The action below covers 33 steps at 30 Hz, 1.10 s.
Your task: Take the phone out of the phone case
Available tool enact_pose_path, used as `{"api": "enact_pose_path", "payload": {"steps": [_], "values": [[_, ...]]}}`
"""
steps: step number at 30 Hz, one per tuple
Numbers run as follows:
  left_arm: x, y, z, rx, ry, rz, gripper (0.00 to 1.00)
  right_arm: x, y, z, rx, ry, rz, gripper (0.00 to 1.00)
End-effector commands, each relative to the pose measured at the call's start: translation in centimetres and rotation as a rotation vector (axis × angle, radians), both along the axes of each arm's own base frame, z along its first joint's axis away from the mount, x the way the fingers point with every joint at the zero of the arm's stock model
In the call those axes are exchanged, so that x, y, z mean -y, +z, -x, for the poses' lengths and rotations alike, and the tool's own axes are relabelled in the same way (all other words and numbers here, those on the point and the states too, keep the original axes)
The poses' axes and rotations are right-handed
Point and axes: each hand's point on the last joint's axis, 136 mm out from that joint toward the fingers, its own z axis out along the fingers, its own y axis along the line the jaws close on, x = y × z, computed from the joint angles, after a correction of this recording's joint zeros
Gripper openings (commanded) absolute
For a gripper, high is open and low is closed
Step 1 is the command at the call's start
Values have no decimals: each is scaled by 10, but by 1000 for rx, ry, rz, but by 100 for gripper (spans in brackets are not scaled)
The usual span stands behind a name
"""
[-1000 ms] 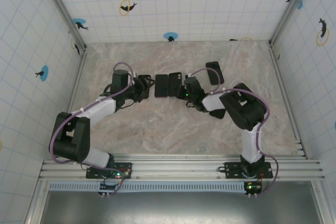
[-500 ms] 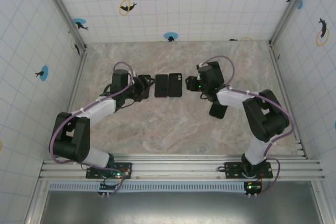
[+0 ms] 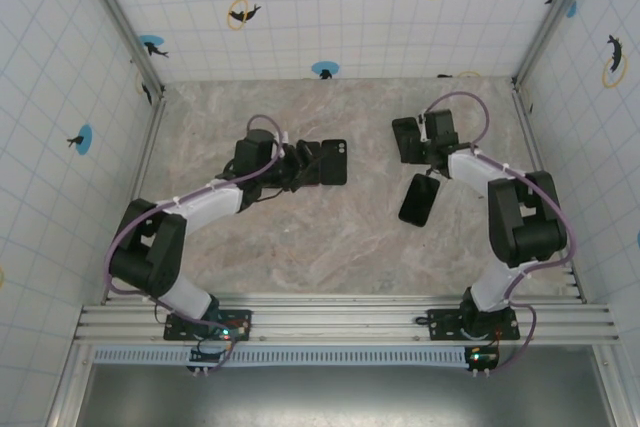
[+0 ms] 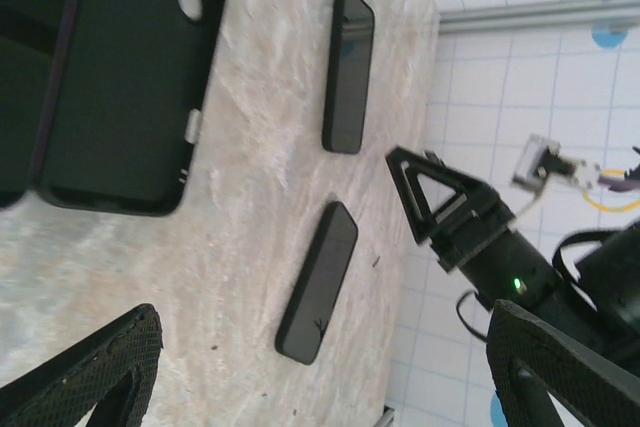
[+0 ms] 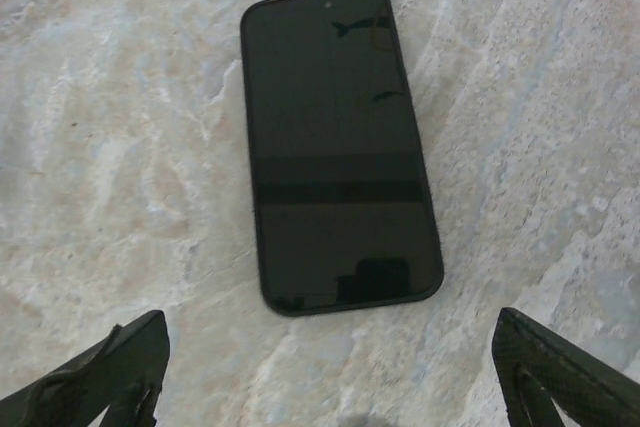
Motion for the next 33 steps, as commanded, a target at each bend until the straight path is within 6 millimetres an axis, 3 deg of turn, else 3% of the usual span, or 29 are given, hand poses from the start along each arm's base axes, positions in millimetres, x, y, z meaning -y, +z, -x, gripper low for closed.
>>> {"api": "enact_pose_path", "payload": {"steps": [1, 5, 10, 16, 20, 21, 23, 33], "values": [[17, 17, -10, 36, -2, 38, 86, 5, -13, -10, -49, 46, 43, 87], [26, 22, -11, 41, -18, 47, 87, 2, -23, -24, -78, 81, 15, 100], [29, 27, -14, 50, -26, 43, 87, -6, -30, -40, -94, 123, -13, 100], [30, 20, -13, 23, -37, 37, 86, -4, -50, -49, -158, 138, 40, 100], [31, 14, -12, 7, -42, 29, 86, -1, -60, -51, -192, 134, 82, 99], [34, 23, -17, 27, -44, 39, 86, 0, -63, -52, -203, 132, 90, 99], [35, 23, -18, 24, -44, 38, 86, 3, -70, -51, -227, 108, 108, 98], [33, 15, -17, 14, -44, 24, 86, 7, -96, -33, -325, 72, 189, 94]]}}
